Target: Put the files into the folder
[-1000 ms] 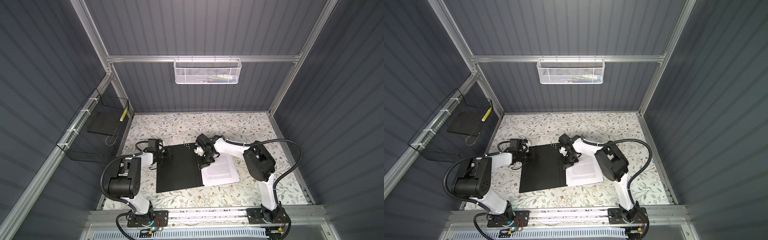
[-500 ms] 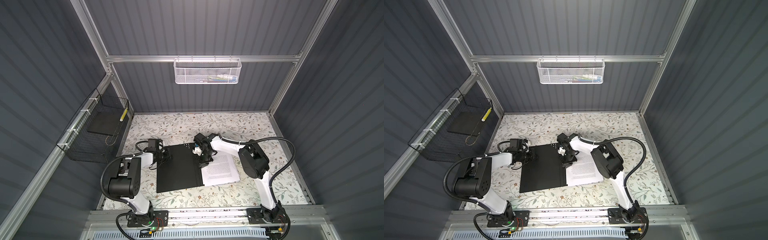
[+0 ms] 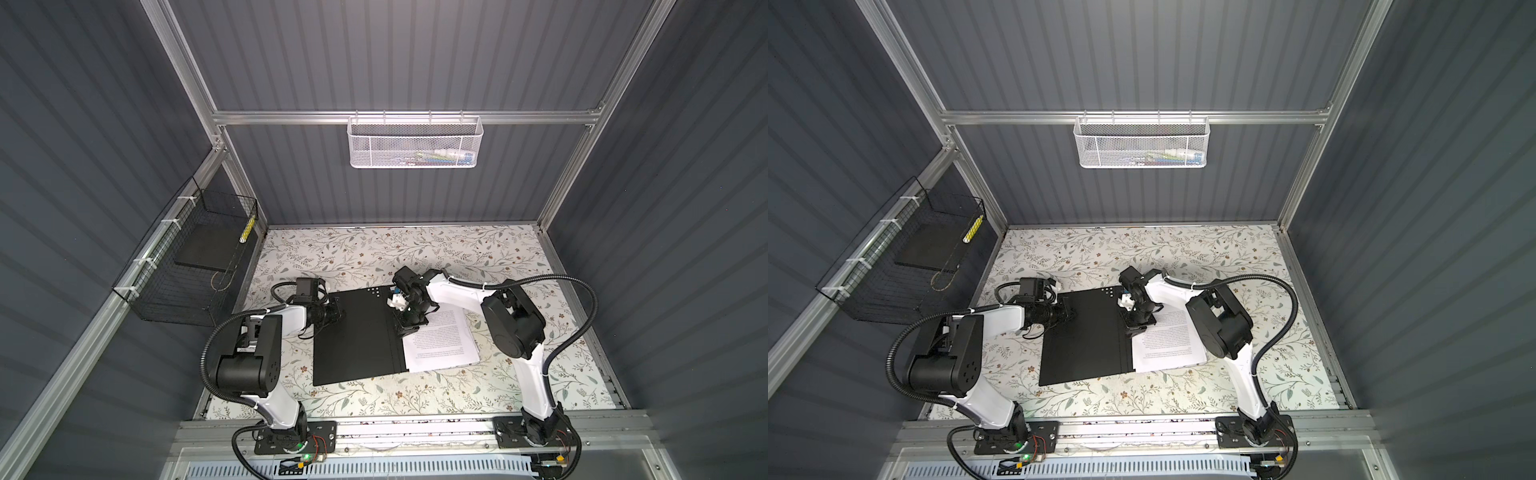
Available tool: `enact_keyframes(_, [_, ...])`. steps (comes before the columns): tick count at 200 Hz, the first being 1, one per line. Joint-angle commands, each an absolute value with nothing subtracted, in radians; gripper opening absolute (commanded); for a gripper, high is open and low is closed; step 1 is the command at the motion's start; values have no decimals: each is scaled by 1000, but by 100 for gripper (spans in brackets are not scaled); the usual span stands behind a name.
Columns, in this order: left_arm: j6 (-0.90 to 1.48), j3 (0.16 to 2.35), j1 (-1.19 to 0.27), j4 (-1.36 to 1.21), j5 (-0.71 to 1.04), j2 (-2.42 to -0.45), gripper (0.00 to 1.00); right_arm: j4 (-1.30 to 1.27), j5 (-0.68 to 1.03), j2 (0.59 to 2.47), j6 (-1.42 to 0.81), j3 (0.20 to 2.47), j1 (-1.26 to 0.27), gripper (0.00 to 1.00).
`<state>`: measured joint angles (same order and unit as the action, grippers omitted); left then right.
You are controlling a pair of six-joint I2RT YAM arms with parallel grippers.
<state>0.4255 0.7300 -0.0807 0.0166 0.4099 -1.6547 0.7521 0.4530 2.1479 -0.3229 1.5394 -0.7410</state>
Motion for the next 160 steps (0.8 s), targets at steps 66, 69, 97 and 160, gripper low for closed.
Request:
enact_keyframes(66, [403,681,-78,135,319,-1710,0,697,452,2048,-382,1520,-723,2])
enact_keyframes(69, [403,681,-78,135,319,-1710,0,699,451,2047,-382,1521,-723,2])
enact_keyframes(97, [402,681,-78,135,319,-1711,0,688,439,2019,-398,1524,-716,8])
enact_keyframes(160, [403,699,-78,145,337,-1716,0,696,400,2007,-397,1536,-689,28])
